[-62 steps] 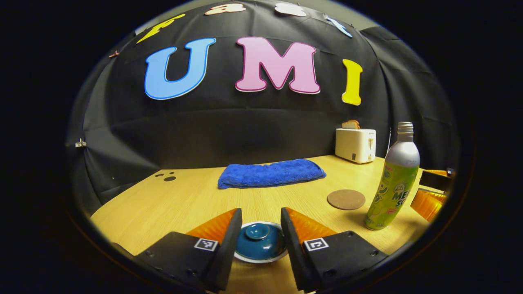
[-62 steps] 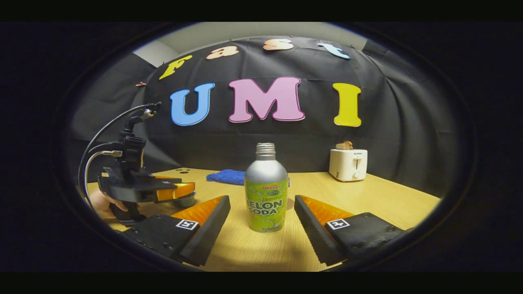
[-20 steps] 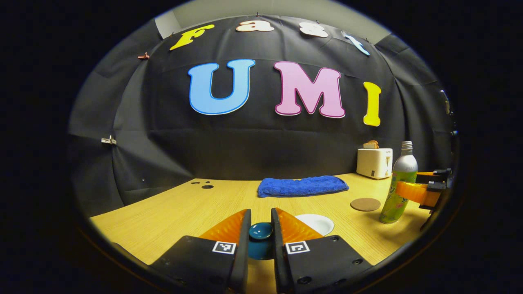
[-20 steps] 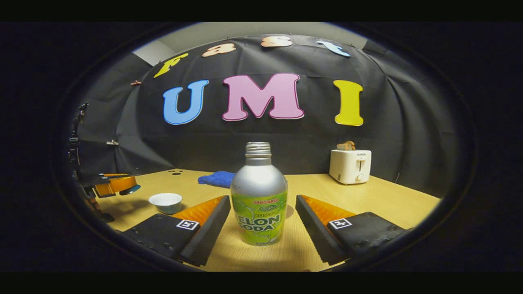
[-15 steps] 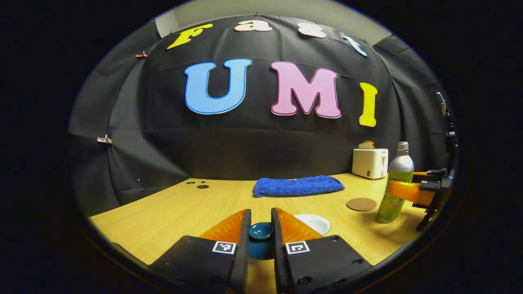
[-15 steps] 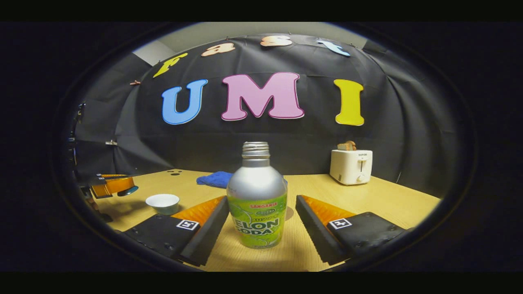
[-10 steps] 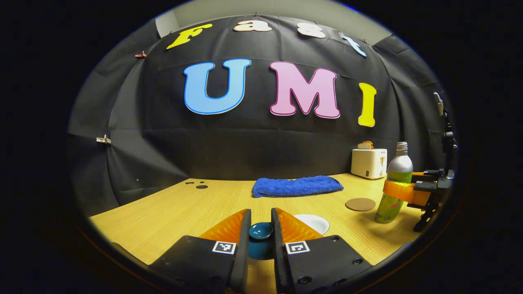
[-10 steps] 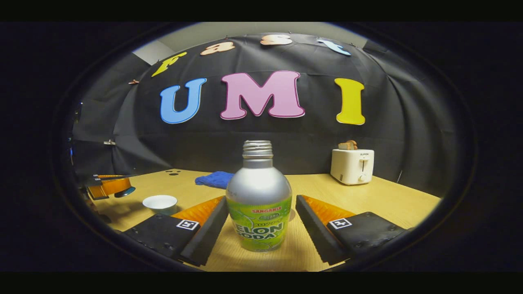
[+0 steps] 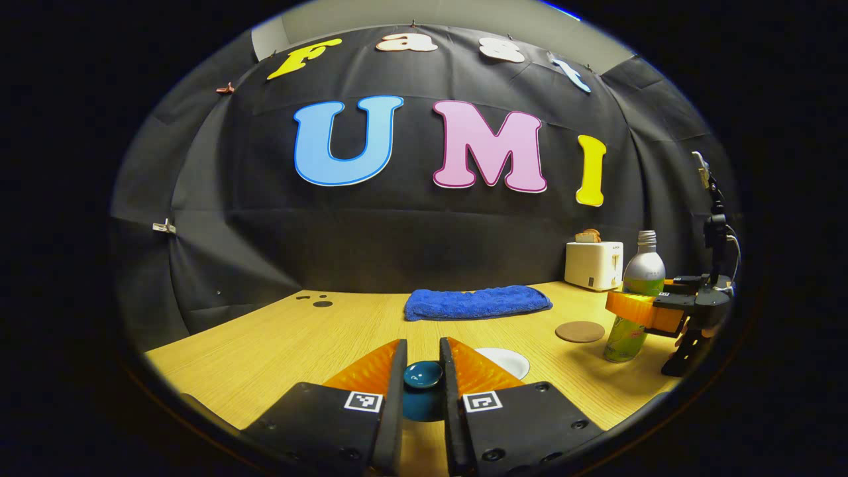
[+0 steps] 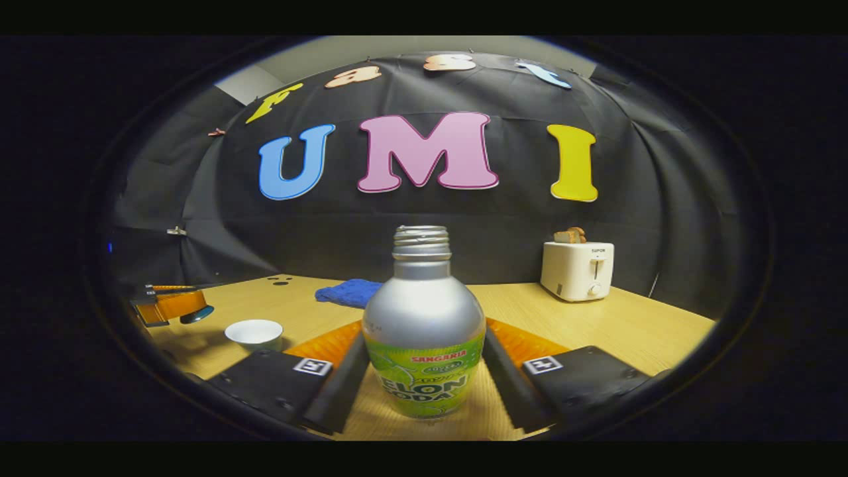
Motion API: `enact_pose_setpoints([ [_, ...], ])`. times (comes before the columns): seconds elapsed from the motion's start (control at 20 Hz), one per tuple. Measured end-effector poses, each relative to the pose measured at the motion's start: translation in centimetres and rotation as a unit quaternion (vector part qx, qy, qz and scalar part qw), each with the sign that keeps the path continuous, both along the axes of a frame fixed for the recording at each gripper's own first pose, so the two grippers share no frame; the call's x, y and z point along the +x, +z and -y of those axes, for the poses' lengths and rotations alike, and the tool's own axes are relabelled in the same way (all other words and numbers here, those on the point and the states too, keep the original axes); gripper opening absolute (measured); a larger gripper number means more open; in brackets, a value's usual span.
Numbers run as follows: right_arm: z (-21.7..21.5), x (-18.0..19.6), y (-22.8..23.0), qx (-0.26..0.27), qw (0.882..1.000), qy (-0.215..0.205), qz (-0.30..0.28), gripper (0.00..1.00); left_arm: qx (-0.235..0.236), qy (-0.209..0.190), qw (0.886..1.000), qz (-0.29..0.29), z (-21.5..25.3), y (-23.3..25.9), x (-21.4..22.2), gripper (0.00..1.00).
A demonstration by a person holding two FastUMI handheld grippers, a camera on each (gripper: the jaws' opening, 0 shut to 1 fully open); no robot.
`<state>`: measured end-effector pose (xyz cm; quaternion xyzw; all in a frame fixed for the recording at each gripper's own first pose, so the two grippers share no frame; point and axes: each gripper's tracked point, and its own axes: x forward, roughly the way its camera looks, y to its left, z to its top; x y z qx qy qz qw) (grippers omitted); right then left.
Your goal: Open the teacup lid with one hand, grasp the water bottle and pour water into the teacup with the other hand; after pouring, place the water bottle on the coaster and then close the teacup lid.
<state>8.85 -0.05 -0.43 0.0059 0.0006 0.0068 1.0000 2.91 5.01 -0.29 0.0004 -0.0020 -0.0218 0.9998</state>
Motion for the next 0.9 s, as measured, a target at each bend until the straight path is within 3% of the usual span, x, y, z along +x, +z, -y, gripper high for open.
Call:
enact_pose_setpoints([
  [0.05, 0.0, 0.0, 0.0, 0.0, 1.0, 0.0, 0.0, 0.83, 0.0, 0.0, 1.0, 0.0, 0.0, 0.0, 0.0, 0.3],
  [0.2, -1.0, 0.0, -0.1, 0.0, 1.0, 0.027, -0.002, 0.83, 0.0, 0.0, 1.0, 0.0, 0.0, 0.0, 0.0, 0.3],
  [0.5, -1.2, 0.2, 0.2, -0.017, 0.999, 0.034, 0.002, 0.76, 0.0, 0.004, 1.0, -0.001, -0.1, 0.1, -0.1, 0.3],
  [0.85, -1.7, 1.7, 0.3, -0.11, 0.992, 0.049, -0.028, 0.76, 0.0, 0.009, 1.0, -0.001, -0.3, 0.0, -0.1, 0.3],
  [0.9, -1.7, 2.1, 0.4, -0.132, 0.99, 0.044, -0.034, 0.72, 0.0, 0.009, 1.0, -0.001, -0.4, 0.1, -0.1, 0.3],
])
